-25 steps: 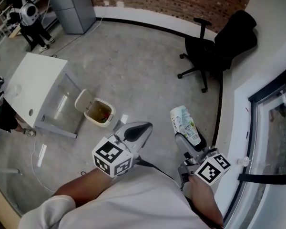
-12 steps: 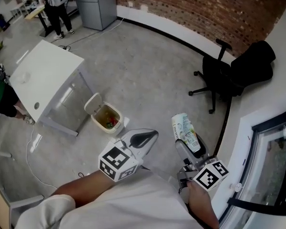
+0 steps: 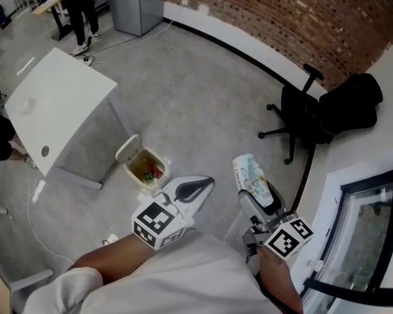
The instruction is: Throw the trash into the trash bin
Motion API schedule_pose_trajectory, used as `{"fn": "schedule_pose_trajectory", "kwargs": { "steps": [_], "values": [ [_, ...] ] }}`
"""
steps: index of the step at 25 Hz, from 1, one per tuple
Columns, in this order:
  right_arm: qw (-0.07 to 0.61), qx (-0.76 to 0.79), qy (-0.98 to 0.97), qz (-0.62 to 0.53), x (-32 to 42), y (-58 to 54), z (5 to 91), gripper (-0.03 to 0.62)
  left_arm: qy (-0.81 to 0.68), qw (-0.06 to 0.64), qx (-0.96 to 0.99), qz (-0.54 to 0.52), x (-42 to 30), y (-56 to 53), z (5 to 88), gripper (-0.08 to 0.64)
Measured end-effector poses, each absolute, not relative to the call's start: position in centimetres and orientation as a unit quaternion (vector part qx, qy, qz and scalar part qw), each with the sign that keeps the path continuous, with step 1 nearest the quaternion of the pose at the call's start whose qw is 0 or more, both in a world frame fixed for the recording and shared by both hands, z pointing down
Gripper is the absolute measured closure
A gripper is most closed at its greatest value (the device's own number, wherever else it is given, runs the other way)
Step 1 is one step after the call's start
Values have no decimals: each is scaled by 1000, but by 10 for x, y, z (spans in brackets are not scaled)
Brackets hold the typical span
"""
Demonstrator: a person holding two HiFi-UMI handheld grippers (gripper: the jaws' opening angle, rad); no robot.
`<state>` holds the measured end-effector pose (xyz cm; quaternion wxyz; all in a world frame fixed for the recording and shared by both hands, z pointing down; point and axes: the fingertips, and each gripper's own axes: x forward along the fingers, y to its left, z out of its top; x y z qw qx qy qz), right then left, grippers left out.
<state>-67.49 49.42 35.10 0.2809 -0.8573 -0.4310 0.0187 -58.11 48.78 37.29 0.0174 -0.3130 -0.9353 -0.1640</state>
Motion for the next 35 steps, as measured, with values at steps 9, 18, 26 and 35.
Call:
{"fn": "schedule_pose_trajectory", "kwargs": {
  "steps": [9, 18, 26, 35],
  "values": [
    [285, -869, -405, 2, -636, 536, 356, 209, -931, 21, -330, -155, -549, 522, 381, 552],
    [293, -902, -317, -20, -586, 581, 371, 209, -889, 20, -425, -168, -497, 545, 404, 552],
    [273, -935, -223, -39, -542, 646, 364, 209, -845, 1, -514, -150, -466, 590, 394, 552],
    [253, -958, -111, -76, -541, 733, 359, 209, -760, -20, -632, -146, -465, 657, 389, 552]
  ]
}}
